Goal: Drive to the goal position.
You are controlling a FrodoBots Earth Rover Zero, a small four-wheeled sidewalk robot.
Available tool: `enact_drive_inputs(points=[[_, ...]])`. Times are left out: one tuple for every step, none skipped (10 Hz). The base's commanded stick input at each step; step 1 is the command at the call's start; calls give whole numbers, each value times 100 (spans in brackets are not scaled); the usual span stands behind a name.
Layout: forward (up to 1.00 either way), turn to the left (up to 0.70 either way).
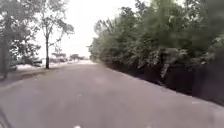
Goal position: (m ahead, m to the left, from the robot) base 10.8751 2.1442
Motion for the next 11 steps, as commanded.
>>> enact_drive_inputs(points=[[100, -3], [100, -3], [100, -5], [100, -6], [100, -6], [100, -6], [100, -6], [100, -6], [100, -6], [100, -6], [100, -6]])
